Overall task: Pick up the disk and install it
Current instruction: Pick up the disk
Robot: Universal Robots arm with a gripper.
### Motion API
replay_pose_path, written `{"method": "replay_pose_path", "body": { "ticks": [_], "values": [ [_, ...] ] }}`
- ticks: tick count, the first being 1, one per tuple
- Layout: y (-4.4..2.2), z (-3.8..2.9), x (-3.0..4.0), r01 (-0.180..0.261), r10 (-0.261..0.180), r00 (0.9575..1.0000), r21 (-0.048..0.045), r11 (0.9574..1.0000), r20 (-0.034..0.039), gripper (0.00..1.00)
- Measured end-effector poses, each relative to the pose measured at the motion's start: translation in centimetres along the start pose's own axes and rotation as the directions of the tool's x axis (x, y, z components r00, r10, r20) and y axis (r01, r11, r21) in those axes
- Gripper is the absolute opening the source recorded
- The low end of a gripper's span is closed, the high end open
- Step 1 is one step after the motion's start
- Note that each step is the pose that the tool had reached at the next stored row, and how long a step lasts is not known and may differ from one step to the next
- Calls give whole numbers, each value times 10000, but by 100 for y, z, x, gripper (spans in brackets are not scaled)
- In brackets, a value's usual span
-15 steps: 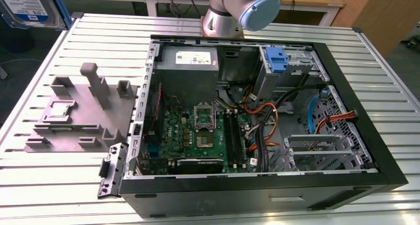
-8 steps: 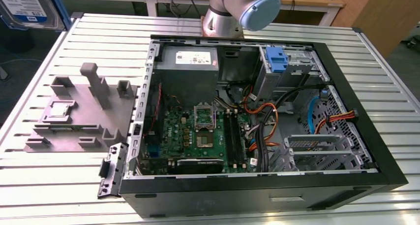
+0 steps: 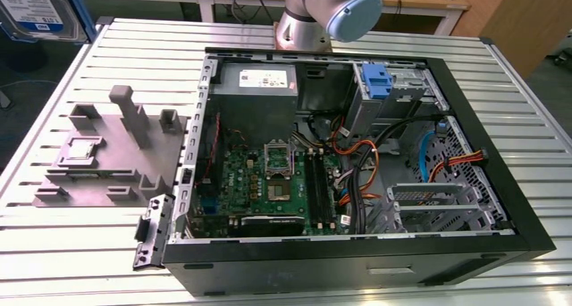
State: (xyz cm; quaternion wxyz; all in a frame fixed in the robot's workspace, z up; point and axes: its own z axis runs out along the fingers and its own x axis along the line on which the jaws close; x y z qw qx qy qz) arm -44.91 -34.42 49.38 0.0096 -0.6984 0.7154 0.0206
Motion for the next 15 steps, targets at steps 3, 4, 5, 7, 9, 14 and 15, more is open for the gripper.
{"method": "replay_pose_path", "body": {
  "ticks": [3,4,5,7,9,14,15],
  "values": [
    [0,0,1,1,-1,10000,-1,10000,0,36],
    [0,0,1,1,-1,10000,0,10000,0,36],
    [0,0,1,1,-1,10000,0,10000,0,36],
    [-2,0,1,1,-1,10000,1,10000,1,36],
    [-13,0,2,2,-2,10000,0,10000,0,36],
    [-58,-1,0,1,-1,10000,0,10000,0,36],
    [-66,-2,-1,1,-1,10000,-1,10000,0,36]
  ]
}}
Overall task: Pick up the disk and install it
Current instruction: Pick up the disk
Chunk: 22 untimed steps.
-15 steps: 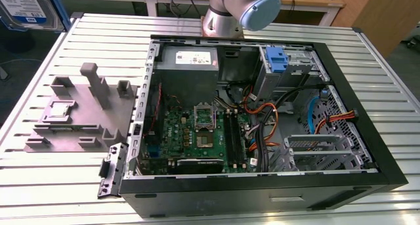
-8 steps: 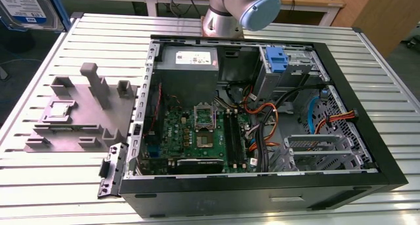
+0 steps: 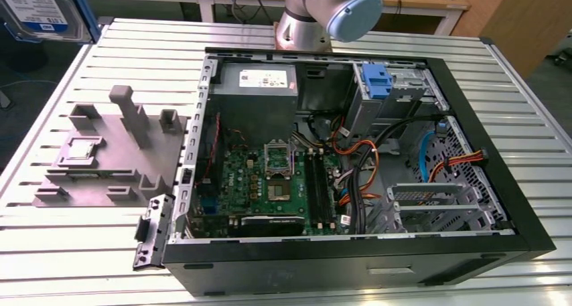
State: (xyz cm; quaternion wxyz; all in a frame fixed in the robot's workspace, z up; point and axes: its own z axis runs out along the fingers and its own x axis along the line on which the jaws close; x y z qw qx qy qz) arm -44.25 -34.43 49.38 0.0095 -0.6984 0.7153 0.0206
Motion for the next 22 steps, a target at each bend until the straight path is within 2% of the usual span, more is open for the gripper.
{"method": "replay_pose_path", "body": {
  "ticks": [18,22],
  "values": [
    [-126,-1,-3,0,0,10000,1,10000,1,36],
    [-131,-2,4,0,0,10000,0,10000,0,36]
  ]
}}
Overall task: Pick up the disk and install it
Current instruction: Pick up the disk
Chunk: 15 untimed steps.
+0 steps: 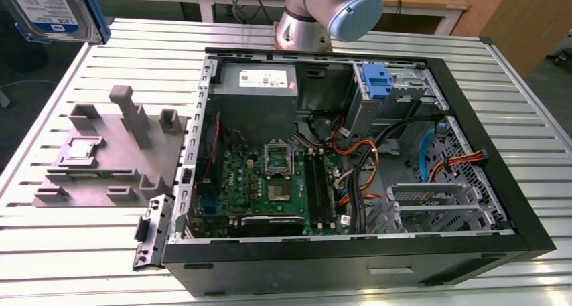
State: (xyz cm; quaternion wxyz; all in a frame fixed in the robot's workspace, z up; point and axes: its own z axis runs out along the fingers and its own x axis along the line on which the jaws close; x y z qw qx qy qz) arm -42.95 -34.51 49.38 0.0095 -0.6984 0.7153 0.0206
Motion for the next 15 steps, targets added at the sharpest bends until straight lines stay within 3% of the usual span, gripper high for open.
{"method": "replay_pose_path", "body": {
  "ticks": [15],
  "values": [
    [-1,-1,45,0,0,10000,1,10000,-1,36]
  ]
}}
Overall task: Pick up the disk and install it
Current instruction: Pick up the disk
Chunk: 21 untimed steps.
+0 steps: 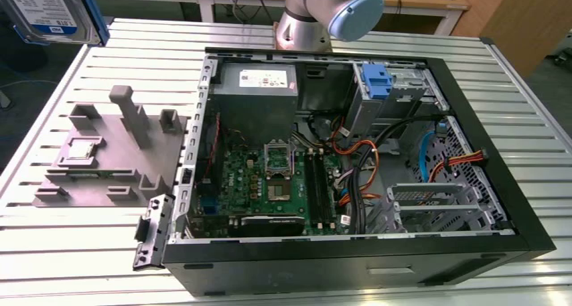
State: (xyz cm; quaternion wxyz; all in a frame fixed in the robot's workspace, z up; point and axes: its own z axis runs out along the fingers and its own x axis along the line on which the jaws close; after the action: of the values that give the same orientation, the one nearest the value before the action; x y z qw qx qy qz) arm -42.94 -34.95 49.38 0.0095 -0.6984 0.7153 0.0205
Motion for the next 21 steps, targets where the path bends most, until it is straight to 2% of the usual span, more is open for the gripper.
{"method": "replay_pose_path", "body": {
  "ticks": [5,12,17,21],
  "values": [
    [0,0,2,0,0,10000,0,10000,0,36],
    [-1,-5,45,-1,1,10000,-1,10000,-2,36],
    [0,-86,42,-1,1,10000,0,10000,-2,36],
    [1,-115,41,0,0,10000,0,10000,-6,36]
  ]
}}
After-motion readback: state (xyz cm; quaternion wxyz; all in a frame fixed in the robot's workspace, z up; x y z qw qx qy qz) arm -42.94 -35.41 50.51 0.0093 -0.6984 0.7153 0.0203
